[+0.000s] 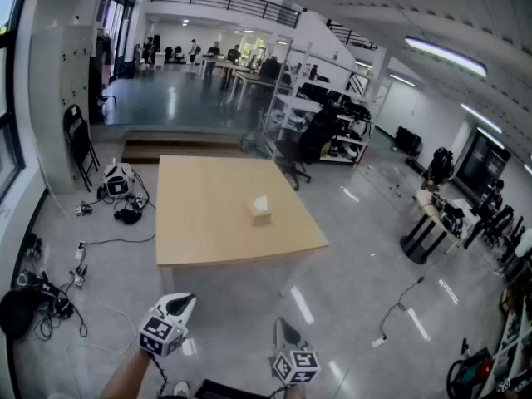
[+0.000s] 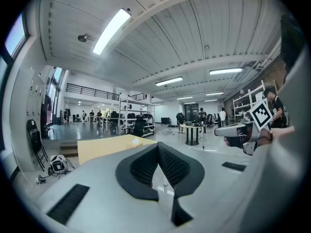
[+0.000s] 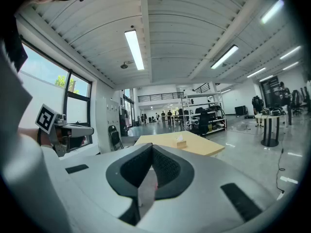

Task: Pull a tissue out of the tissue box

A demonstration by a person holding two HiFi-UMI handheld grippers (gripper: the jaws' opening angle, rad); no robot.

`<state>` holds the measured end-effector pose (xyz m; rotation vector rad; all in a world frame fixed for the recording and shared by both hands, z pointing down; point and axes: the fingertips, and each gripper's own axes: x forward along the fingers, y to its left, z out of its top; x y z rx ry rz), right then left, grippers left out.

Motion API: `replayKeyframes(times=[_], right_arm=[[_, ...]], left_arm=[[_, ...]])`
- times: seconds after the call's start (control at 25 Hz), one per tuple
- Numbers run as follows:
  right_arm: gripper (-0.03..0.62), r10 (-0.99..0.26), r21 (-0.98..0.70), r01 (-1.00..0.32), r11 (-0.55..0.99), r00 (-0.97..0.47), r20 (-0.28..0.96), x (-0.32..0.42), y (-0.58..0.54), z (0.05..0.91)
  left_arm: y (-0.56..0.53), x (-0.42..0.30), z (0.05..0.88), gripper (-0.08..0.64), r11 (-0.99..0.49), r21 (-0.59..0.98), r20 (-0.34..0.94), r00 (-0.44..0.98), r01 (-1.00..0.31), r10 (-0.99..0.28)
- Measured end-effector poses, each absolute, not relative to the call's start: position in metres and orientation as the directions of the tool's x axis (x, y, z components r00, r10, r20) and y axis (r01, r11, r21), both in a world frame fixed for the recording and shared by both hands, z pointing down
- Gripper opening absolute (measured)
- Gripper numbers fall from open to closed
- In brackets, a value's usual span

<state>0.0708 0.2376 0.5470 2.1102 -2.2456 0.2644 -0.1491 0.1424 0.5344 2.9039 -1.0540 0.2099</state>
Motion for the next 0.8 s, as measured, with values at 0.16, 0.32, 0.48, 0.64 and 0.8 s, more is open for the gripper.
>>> replayKeyframes(times=[0.16,0.32,0.48,0.64,0.8], right_arm=[[0.009,-0.985,-0.087,-0.995,0.057,-0.071,0.16,0.071,0.235,0.546],[0.009,-0.987,-0.102,-0.993,0.057,-0.072,0.147,0.074,0.234,0.545],[0.011,-0.989,-0.113,-0.992,0.064,-0.079,0.129,0.077,0.234,0.542],[0.011,-0.988,-0.106,-0.992,0.065,-0.079,0.13,0.083,0.235,0.544],[0.011,-0.988,-0.105,-0.992,0.072,-0.086,0.13,0.091,0.235,0.546]], left_arm=[[0.14,-0.147,0.529,0.008,-0.768,-0.003,0.135,0.76,-0.641,-0.635],[0.141,-0.142,0.53,0.008,-0.772,-0.005,0.141,0.764,-0.636,-0.63],[0.144,-0.136,0.53,0.008,-0.774,-0.007,0.145,0.766,-0.633,-0.627],[0.147,-0.13,0.531,0.008,-0.774,-0.001,0.145,0.766,-0.633,-0.626],[0.147,-0.123,0.534,0.008,-0.769,0.0,0.145,0.761,-0.639,-0.633]])
